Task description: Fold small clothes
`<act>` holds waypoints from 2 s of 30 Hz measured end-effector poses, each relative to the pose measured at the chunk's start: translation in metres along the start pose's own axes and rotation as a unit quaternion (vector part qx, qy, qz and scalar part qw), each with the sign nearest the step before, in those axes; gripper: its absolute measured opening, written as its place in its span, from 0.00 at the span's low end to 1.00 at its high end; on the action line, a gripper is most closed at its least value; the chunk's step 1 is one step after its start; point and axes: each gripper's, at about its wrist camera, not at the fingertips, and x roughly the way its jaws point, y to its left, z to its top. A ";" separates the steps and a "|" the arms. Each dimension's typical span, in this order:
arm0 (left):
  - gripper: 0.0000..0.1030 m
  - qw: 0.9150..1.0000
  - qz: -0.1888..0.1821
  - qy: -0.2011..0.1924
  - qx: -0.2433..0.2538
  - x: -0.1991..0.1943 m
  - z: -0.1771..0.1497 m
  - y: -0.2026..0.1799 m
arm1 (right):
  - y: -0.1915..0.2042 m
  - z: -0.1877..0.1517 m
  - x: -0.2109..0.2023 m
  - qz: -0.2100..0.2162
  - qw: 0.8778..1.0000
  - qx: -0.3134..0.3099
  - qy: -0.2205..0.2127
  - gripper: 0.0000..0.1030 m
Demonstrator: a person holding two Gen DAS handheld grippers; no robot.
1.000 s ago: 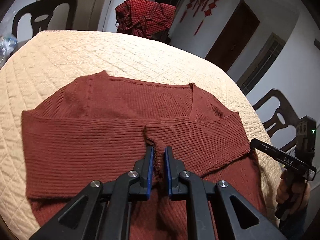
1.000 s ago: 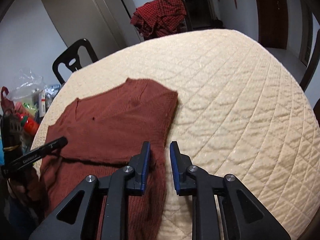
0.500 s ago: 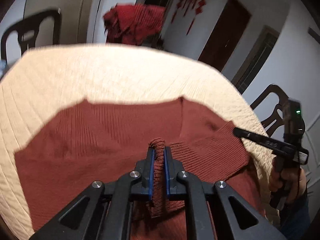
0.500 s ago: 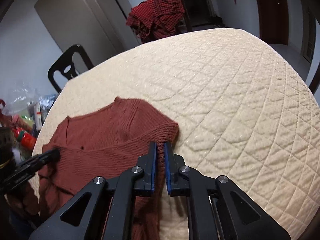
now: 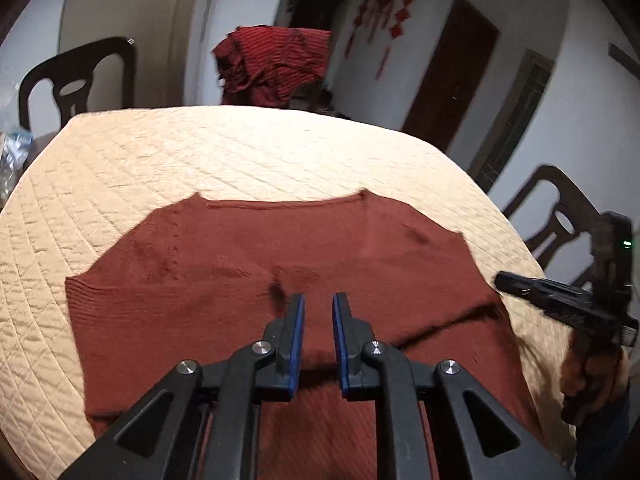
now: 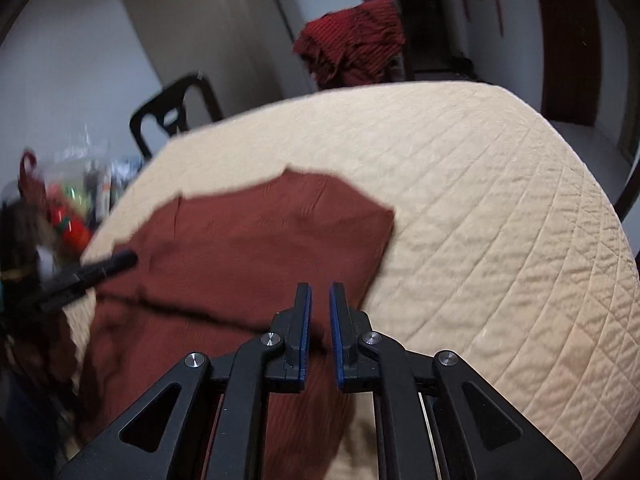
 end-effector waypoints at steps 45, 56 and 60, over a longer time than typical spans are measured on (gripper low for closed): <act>0.40 0.991 0.135 -0.016 -0.018 -0.088 -0.096 0.032 | 0.048 -0.078 -0.051 0.021 0.999 -0.050 0.005 0.18; 0.42 0.992 0.119 -0.010 -0.026 -0.097 -0.125 0.026 | 0.047 -0.103 -0.063 0.017 0.999 -0.040 0.011 0.36; 0.42 0.993 0.105 -0.003 -0.044 -0.101 -0.135 0.030 | 0.038 -0.111 -0.065 0.013 0.999 -0.021 0.020 0.36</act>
